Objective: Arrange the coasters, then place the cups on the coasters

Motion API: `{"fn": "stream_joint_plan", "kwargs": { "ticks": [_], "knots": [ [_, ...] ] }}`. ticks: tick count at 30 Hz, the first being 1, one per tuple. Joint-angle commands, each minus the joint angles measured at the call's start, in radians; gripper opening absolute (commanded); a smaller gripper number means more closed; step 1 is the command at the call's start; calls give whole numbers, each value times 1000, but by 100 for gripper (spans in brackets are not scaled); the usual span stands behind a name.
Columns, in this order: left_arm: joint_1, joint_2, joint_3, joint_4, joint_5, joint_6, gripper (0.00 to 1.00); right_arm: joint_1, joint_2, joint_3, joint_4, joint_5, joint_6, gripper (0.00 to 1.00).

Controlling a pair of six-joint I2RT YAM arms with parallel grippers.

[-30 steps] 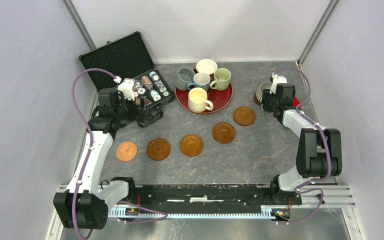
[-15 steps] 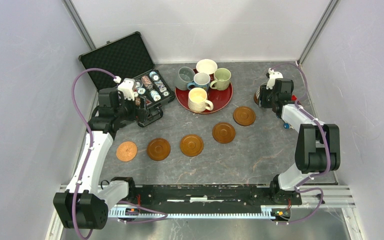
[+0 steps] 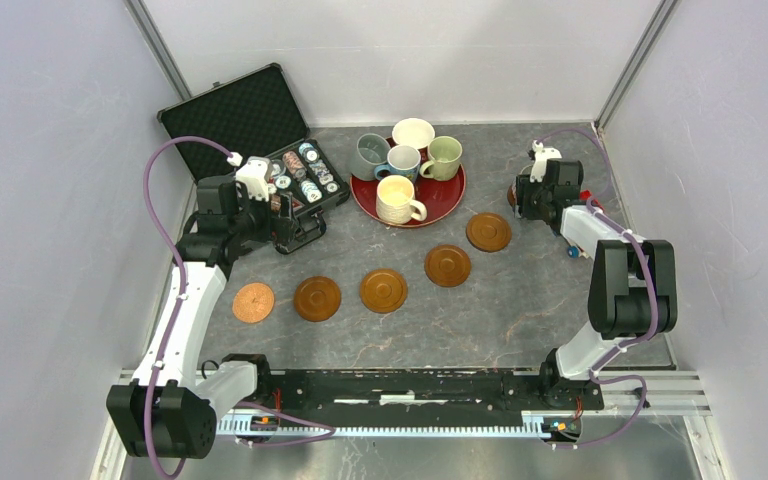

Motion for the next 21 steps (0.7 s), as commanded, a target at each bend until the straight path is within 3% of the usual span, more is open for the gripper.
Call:
{"fn": "stream_joint_plan", "kwargs": {
  "ticks": [1,8,13,21],
  "knots": [
    [5,-4,-3,32,23,-42,100,2,9,54,-9,20,-18,53],
    [5,-3,-2,34,24,-43,100,-4,15,77,-48,53,-80,57],
    [5,-3,-1,34,25,-44,100,-6,12,94,-72,25,-95,68],
    [5,7,7,26,45,-34,100,39,-32,149,-95,-322,-266,80]
  ]
}}
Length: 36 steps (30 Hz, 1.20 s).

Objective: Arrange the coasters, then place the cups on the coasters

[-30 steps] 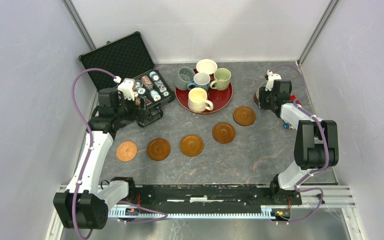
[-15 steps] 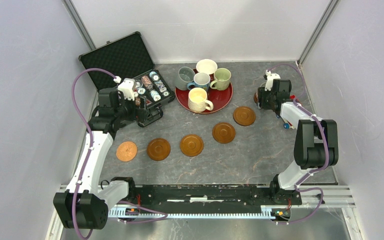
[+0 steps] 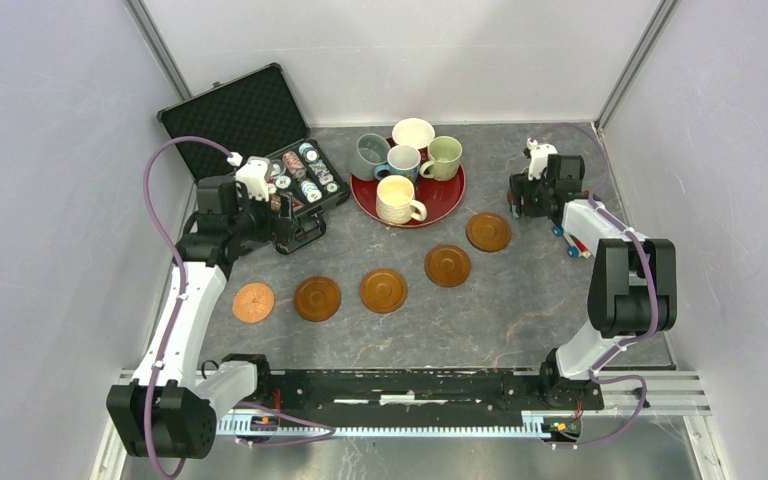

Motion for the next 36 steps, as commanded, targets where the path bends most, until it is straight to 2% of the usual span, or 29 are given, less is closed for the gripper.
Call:
{"fn": "stream_joint_plan", "kwargs": {
  "ticks": [1,4,9,13,20,23,29,36],
  "knots": [
    [5,7,10,19,48,-28,100,61,-41,90,-3,-249,-145,83],
    [5,15,21,2,52,-14,100,135,-3,184,-75,-258,-224,89],
    [5,18,26,-16,62,1,100,266,95,341,-195,-251,-309,91],
    [6,16,26,-23,61,5,100,355,175,450,-269,-244,-378,90],
    [5,5,23,-29,55,5,100,430,290,545,-314,-186,-415,86],
    [5,7,25,-28,58,3,100,453,320,557,-298,-146,-407,83],
    [6,7,19,-23,43,-6,100,489,386,586,-268,-80,-361,67],
    [7,6,19,-21,38,-8,100,511,428,584,-236,-31,-320,58]
  ]
}}
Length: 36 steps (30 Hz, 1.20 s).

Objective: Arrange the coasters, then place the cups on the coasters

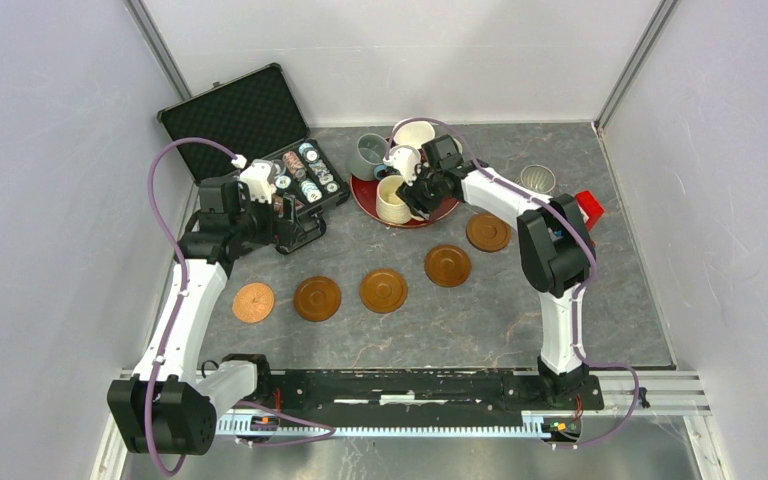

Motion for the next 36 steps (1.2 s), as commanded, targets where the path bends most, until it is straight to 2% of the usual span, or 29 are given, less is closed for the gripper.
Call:
{"fn": "stream_joint_plan", "kwargs": {
  "ticks": [1,6,12,17,20,26,36],
  "knots": [
    [7,-12,18,10,-2,-10,100,14,19,33,42,43,37,57],
    [7,-7,14,17,-2,-12,100,32,35,22,45,55,41,52],
    [7,-6,15,16,-7,-12,100,36,49,12,42,73,48,39],
    [7,-6,13,18,-6,-15,100,36,13,-16,45,45,72,34],
    [7,-10,12,19,-7,-16,100,36,-27,-48,60,30,89,27],
    [7,-11,14,21,-10,-20,100,34,-91,-69,82,11,120,0],
    [7,-14,11,30,-23,-27,100,13,-264,-182,197,16,218,0]
  ]
}}
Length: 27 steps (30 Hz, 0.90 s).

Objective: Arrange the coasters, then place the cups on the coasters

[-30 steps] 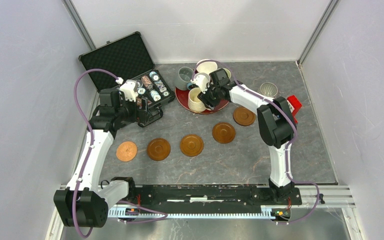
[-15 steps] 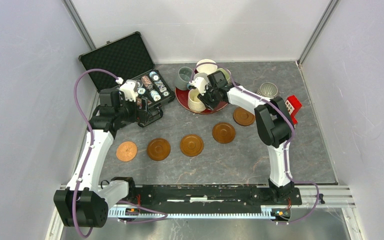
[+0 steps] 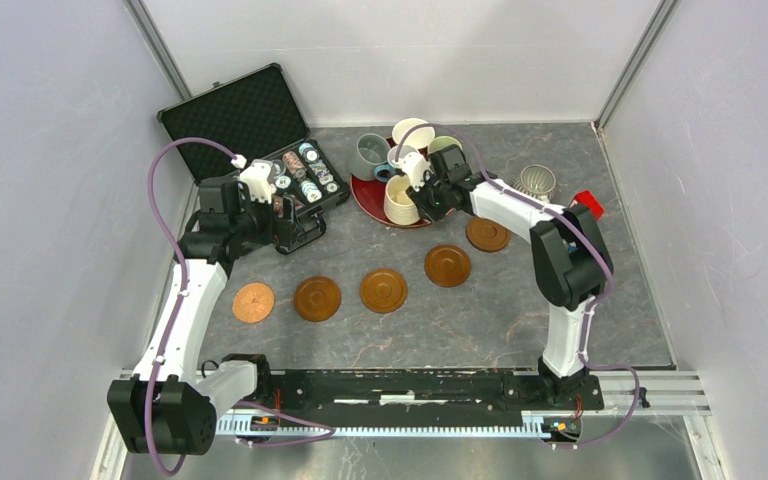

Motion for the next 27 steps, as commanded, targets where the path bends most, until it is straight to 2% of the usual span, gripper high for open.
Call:
{"fn": "stream_joint_plan", "kwargs": {
  "ticks": [1,5,7,14,21,27],
  "knots": [
    [7,-13,11,31,-17,-29,100,-17,-174,-25,120,-44,74,0],
    [7,-5,17,33,-10,-34,100,-56,-278,-101,128,-48,113,0],
    [7,-4,17,34,-11,-35,100,-91,-348,-196,157,-43,141,0],
    [7,-7,12,37,-8,-37,100,-246,-561,-440,187,76,229,0],
    [7,-8,8,54,-22,-41,100,-264,-675,-588,218,233,316,0],
    [7,-10,8,60,-19,-47,100,-263,-700,-667,255,283,323,0]
  ]
}}
